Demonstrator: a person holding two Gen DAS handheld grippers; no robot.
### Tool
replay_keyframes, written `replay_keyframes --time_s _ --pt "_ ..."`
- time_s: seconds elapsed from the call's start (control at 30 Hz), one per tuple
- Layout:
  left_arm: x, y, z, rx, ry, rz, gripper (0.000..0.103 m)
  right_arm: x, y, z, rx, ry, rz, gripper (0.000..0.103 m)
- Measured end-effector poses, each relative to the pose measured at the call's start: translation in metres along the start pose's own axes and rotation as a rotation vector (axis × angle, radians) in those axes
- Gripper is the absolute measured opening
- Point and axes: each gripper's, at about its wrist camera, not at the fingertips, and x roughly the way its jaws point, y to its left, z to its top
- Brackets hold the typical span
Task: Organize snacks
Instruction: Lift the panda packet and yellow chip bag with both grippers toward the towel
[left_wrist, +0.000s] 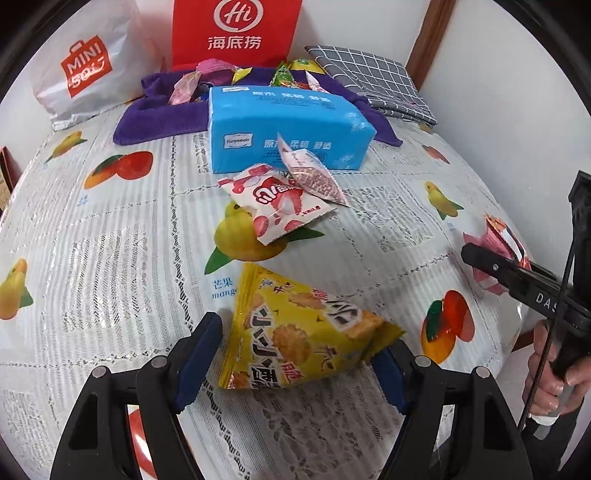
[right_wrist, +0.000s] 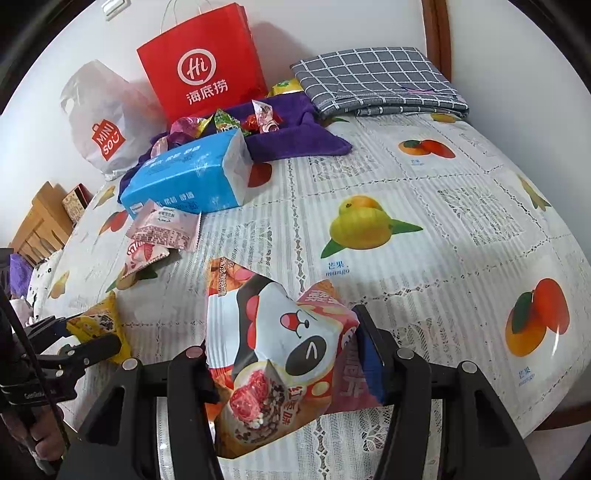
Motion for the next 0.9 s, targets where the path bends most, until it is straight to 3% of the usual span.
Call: replay_keyframes --time_s 0.13,0.23,0.57,0.9 --pt "-0.002 0.0 -0.001 0.027 -0.019 0.002 0.061 0.002 0.003 -0.001 -0.007 0.004 -0.005 0.056" --pt "-0.003 0.001 -0.001 0.028 -0.026 -0.002 0.059 0.003 0.006 -0.001 -0.013 0.007 -0.006 0.056" --pt "-0.018 0.008 0.005 -0.003 -0.058 -0.033 0.057 0.0 0.019 -0.001 -0.047 0.011 -0.002 0.056" --pt "-0.04 0.008 0.024 -0.012 -0.084 -0.02 0.057 -0.022 0.042 0.02 -0.095 -0.032 0.024 0.056"
